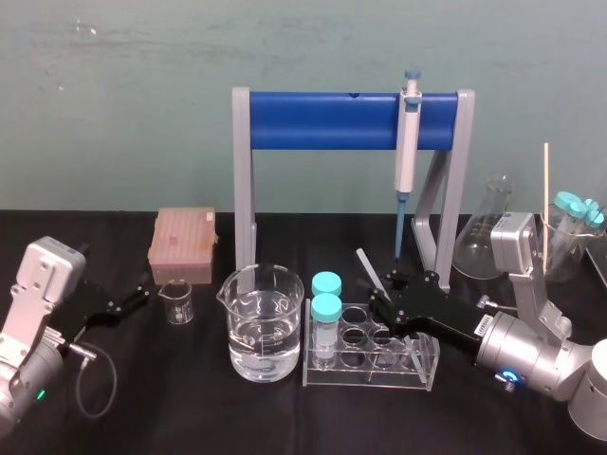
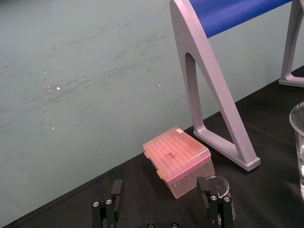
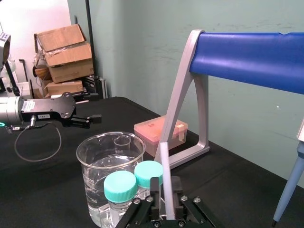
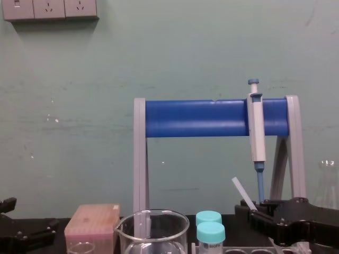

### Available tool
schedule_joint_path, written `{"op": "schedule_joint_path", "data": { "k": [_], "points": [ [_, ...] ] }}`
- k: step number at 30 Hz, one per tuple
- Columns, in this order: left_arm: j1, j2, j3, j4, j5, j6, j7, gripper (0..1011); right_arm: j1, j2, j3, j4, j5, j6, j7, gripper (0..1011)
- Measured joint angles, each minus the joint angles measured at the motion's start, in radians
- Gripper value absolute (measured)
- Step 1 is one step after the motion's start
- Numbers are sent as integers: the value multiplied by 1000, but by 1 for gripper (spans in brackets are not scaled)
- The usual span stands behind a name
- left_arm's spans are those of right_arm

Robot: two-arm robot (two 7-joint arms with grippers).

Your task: Pick up the stirring rod with one hand, then place it down.

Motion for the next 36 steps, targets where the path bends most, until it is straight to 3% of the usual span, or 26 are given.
{"op": "schedule_joint_path", "data": {
  "k": [6,16,22,28,36],
  "points": [
    [0,0,0,0,0,0,0,1000,0,0,0,0,0,0,0,67],
    [0,0,0,0,0,0,0,1000,0,0,1,0,-1,0,0,67],
    [0,0,0,0,0,0,0,1000,-2,-11,42,-23,-5,-21,-21,67],
    [0,0,0,0,0,0,0,1000,10,-26,89,-54,-17,-92,-38,67],
    [0,0,0,0,0,0,0,1000,18,-60,154,-88,-34,-239,-50,68]
  ]
}}
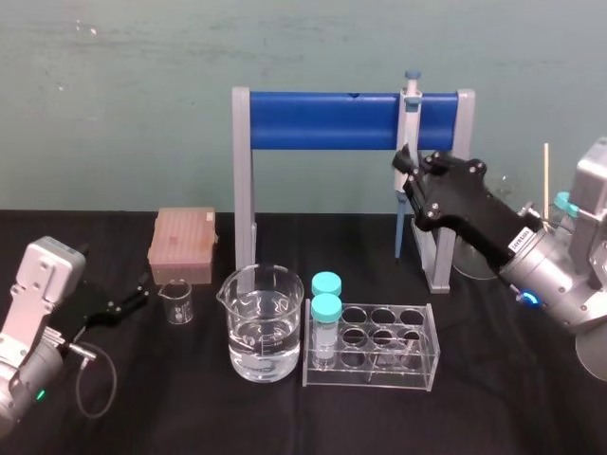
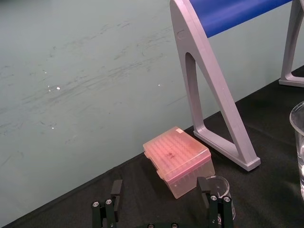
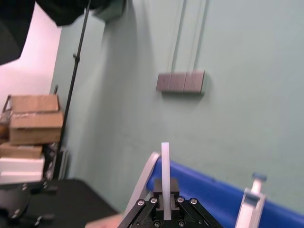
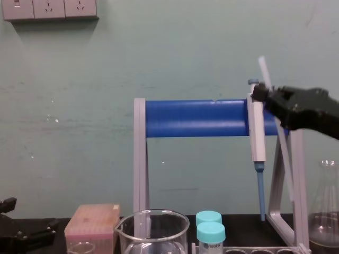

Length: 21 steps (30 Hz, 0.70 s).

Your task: Pick up the stirring rod with one hand, then place it down.

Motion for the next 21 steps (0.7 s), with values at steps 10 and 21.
{"op": "schedule_joint_path", "data": {
  "k": [10,21],
  "points": [
    [0,0,0,0,0,0,0,1000,-57,-49,40,43,16,-145,22,67],
    [0,0,0,0,0,0,0,1000,-106,-54,72,51,23,-158,26,67]
  ]
}}
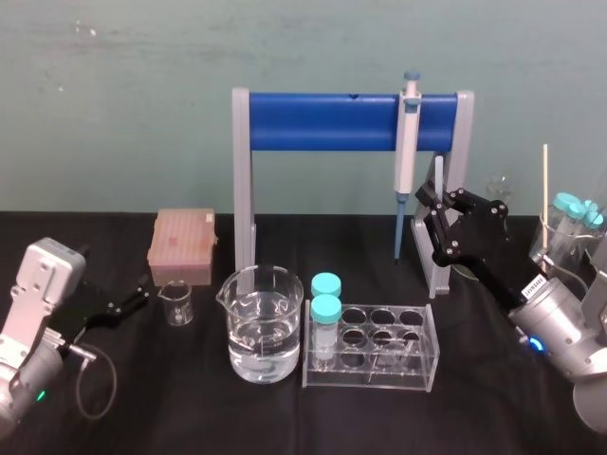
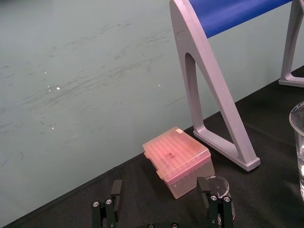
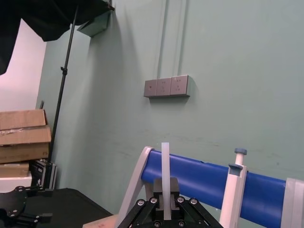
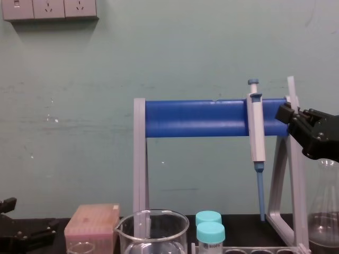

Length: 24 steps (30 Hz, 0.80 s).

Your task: Pick up the stirring rod with one hand, then place it down.

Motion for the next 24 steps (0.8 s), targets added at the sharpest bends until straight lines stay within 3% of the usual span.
{"op": "schedule_joint_path", "data": {
  "k": [24],
  "points": [
    [0,0,0,0,0,0,0,1000,6,0,-5,-1,1,0,2,67]
  ]
}}
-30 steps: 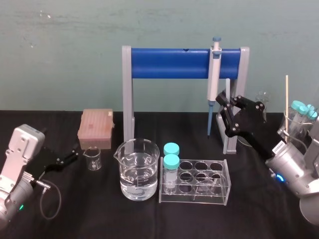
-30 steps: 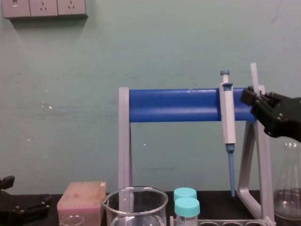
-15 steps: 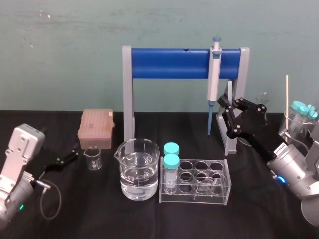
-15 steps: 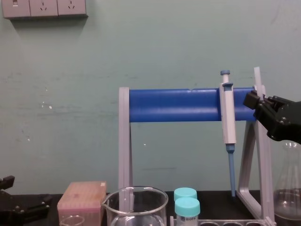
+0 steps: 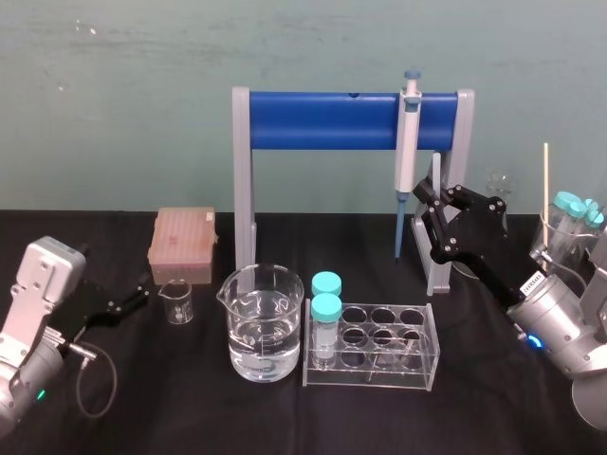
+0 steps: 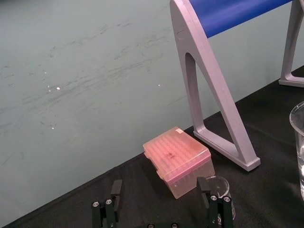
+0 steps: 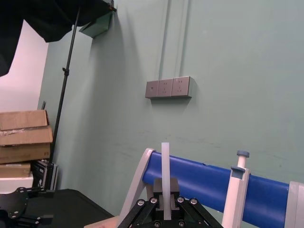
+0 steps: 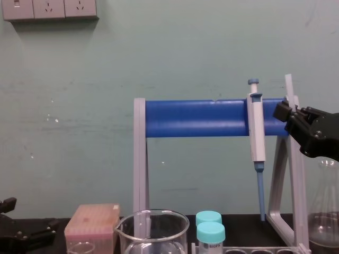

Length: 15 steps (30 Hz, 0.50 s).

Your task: Pick up the stirring rod with one hand, then place it down.

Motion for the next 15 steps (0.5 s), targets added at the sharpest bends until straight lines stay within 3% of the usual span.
{"op": "schedule_joint_path", "data": {
  "k": [15],
  "points": [
    [0,0,0,0,0,0,0,1000,1,0,-1,0,1,0,1,67]
  ]
}}
